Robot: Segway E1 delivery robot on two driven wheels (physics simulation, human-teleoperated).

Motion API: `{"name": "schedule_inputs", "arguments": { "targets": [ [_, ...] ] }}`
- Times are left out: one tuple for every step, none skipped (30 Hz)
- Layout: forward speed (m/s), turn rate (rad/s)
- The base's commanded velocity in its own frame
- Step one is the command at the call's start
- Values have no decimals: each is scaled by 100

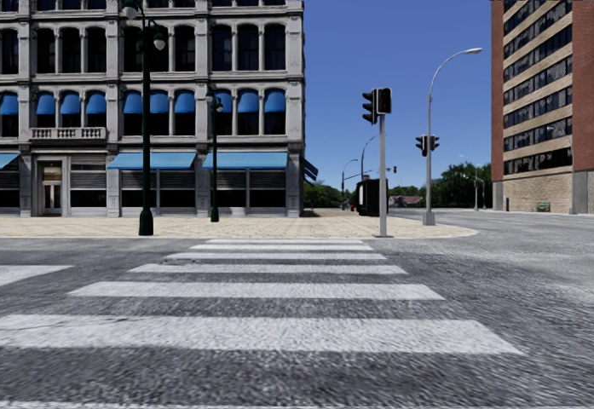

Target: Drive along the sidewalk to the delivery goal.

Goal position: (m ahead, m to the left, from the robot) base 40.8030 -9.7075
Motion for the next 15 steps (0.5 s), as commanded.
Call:
{"name": "schedule_inputs", "arguments": {
  "targets": [
    [200, 0],
    [200, 0],
    [200, 0],
    [200, 0],
    [200, 0],
    [200, 0],
    [200, 0],
    [200, 0],
    [200, 0],
    [200, 0],
    [200, 0],
    [200, 0],
    [200, 0],
    [200, 0],
    [200, 0]
  ]
}}
